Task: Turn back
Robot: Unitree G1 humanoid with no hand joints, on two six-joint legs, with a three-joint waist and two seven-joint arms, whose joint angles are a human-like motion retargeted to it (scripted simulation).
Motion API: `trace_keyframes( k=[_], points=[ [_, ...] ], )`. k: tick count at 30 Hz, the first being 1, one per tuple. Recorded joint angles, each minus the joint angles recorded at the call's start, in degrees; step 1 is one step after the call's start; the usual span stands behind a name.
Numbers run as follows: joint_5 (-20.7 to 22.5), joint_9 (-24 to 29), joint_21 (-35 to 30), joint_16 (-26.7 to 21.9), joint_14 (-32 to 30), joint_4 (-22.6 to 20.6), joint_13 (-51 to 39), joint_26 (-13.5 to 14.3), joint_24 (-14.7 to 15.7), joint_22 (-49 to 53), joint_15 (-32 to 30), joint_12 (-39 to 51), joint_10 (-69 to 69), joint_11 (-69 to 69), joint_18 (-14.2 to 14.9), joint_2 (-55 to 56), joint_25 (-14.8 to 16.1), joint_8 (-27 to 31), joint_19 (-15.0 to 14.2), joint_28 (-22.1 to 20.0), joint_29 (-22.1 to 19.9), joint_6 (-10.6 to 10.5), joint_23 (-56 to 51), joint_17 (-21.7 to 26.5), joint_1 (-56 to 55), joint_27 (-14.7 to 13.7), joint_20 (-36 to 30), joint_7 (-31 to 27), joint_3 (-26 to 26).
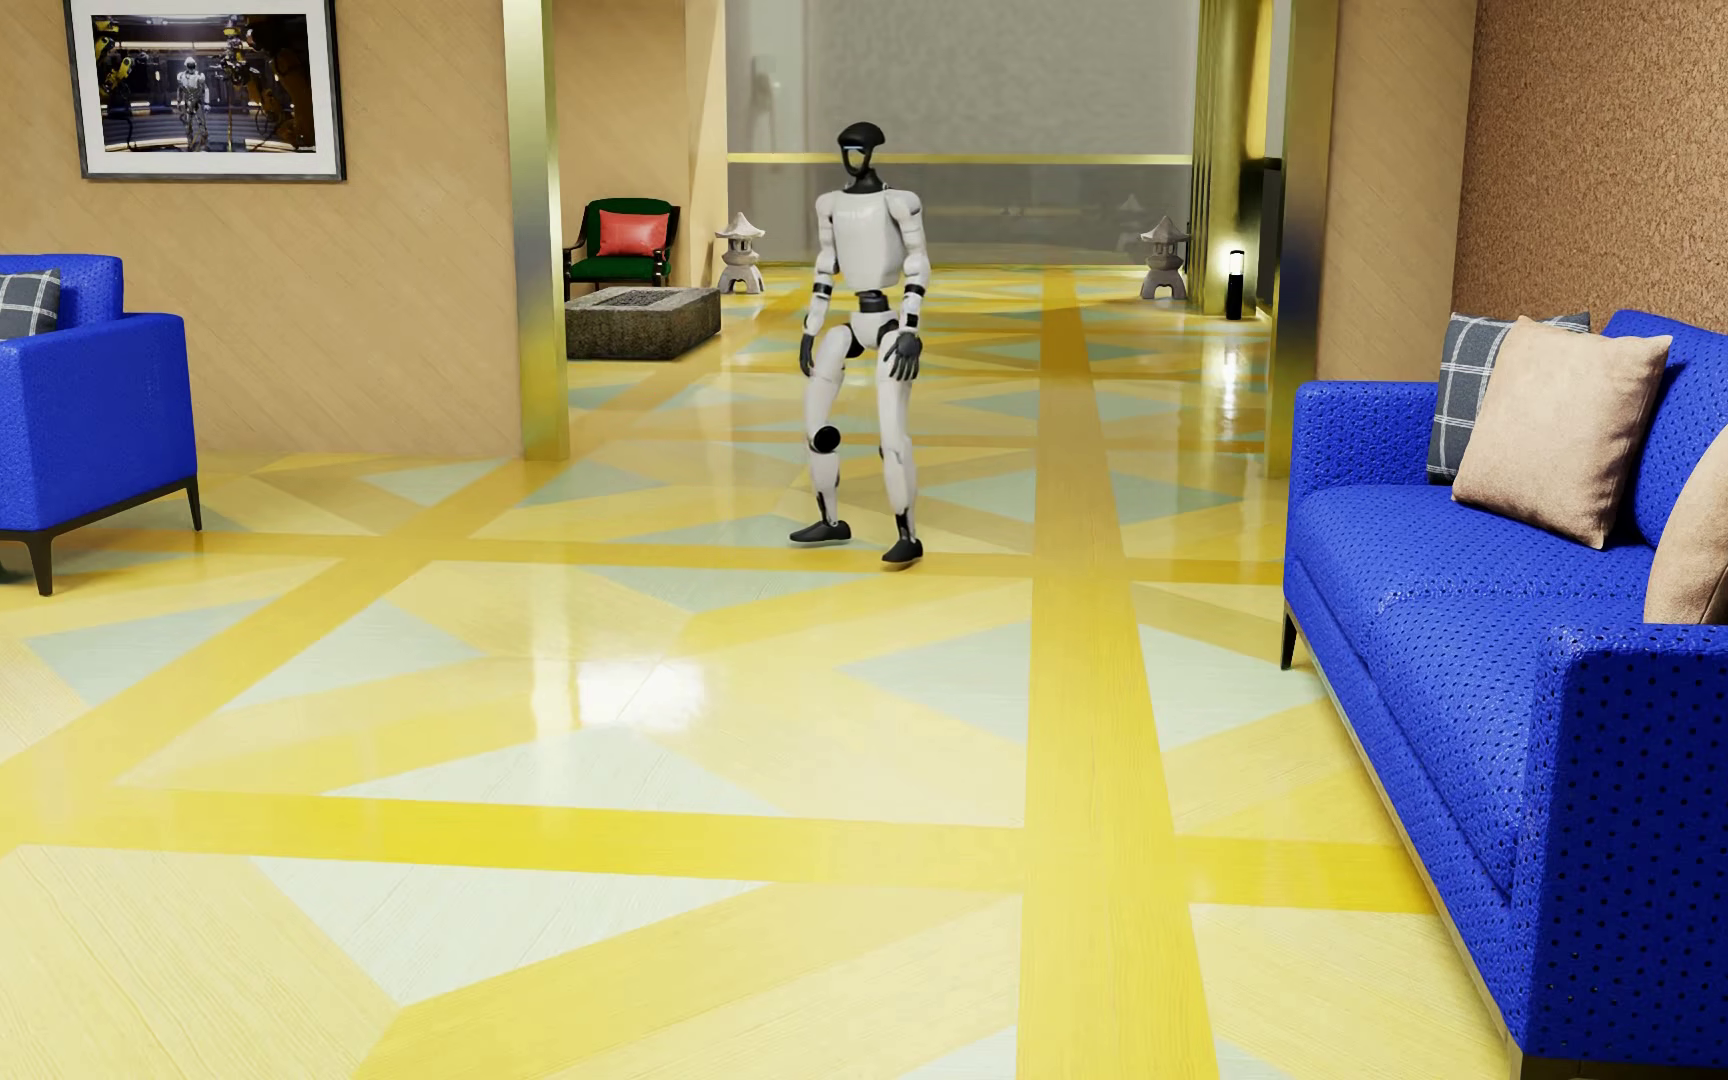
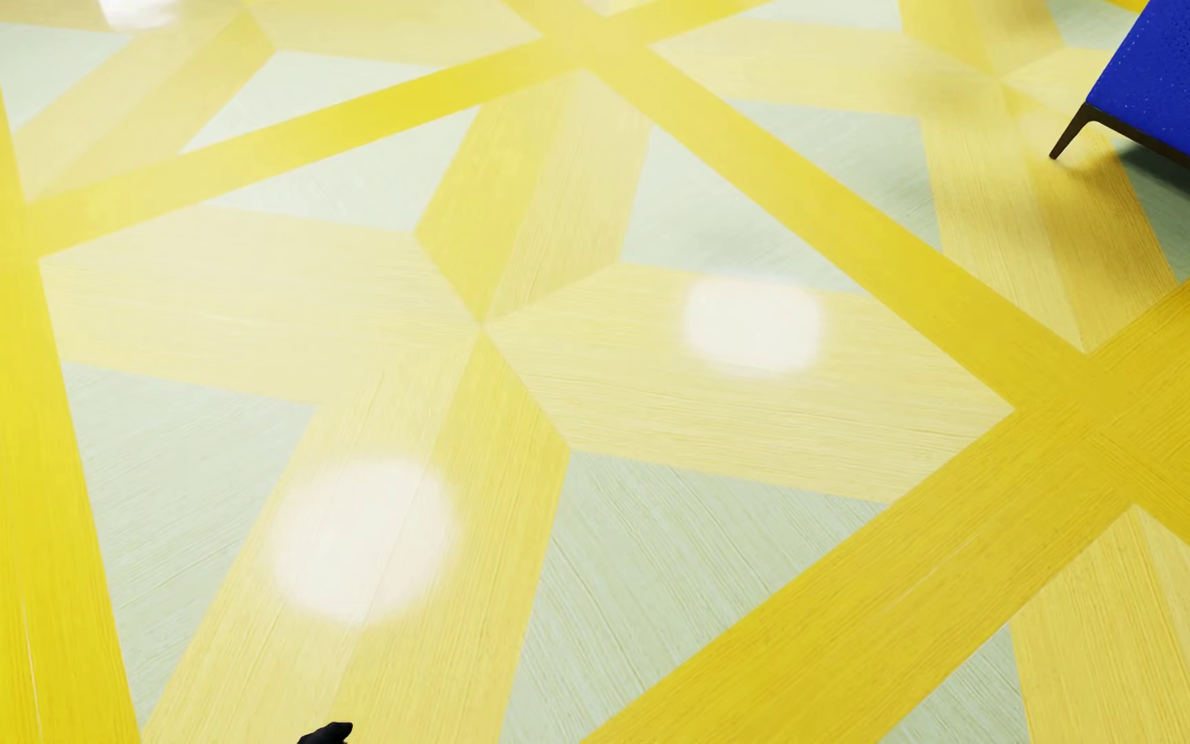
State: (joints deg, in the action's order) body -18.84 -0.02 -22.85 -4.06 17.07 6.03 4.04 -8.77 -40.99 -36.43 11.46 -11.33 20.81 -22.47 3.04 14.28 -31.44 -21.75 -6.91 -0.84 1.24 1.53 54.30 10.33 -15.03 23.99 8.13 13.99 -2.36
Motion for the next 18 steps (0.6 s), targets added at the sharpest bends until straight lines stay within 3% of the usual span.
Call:
trace_keyframes(
  k=[5, 9, 12, 14, 17, 18],
  points=[
    [-1.6, 0.5, 2.1, 1.4, 1.2, -1.7, 1.1, -0.7, 0.2, -2.1, -1.0, -1.7, 0.4, -0.3, -1.6, 2.5, 0.4, 3.7, -1.4, -0.1, -0.7, 0.0, -2.1, 3.7, -0.2, -0.3, 0.7, 3.1, 0.6],
    [-1.3, 1.2, 0.8, 2.9, 1.6, -2.2, -4.2, -4.3, -0.1, -4.9, -1.3, -4.4, -1.3, -2.4, -2.2, 7.4, -1.3, 11.5, -1.8, 0.7, -0.9, 0.6, -4.2, 4.0, 1.8, -0.9, 0.9, 9.9, 0.6],
    [0.8, 2.0, -1.7, 1.6, 2.0, -0.8, -7.1, -5.5, -1.4, -8.5, -1.2, -5.9, -1.1, -5.9, -1.7, 11.6, -2.4, 16.9, -0.2, 2.0, -2.4, 1.7, -8.0, 2.0, 2.8, -3.2, 0.4, 14.6, 0.9],
    [2.0, 2.4, -2.8, -0.3, 1.9, 0.5, -6.9, -6.3, -2.8, -10.5, -1.8, -5.0, -1.0, -8.3, -0.9, 13.4, -2.4, 17.3, 0.4, 2.8, -3.4, 2.4, -11.2, -0.1, 3.2, -4.8, -0.3, 16.4, 1.0],
    [4.4, 2.6, -7.4, -2.5, 1.5, 2.7, -6.6, -5.7, -3.0, -9.8, -1.3, -2.9, -0.6, -12.7, 0.6, 15.9, -3.3, 20.6, -2.3, 2.5, -1.1, 3.1, -12.8, -1.0, 3.5, -6.4, 0.1, 17.4, 1.0],
    [4.3, 2.6, -9.9, -2.8, 1.2, 3.4, -7.1, -5.1, -2.3, -8.4, 0.3, -2.2, -0.5, -14.1, 1.2, 16.8, -5.0, 20.7, -0.6, 1.6, -0.5, 3.3, -12.5, -0.4, 3.6, -6.7, 1.0, 17.6, 0.7]
  ],
)
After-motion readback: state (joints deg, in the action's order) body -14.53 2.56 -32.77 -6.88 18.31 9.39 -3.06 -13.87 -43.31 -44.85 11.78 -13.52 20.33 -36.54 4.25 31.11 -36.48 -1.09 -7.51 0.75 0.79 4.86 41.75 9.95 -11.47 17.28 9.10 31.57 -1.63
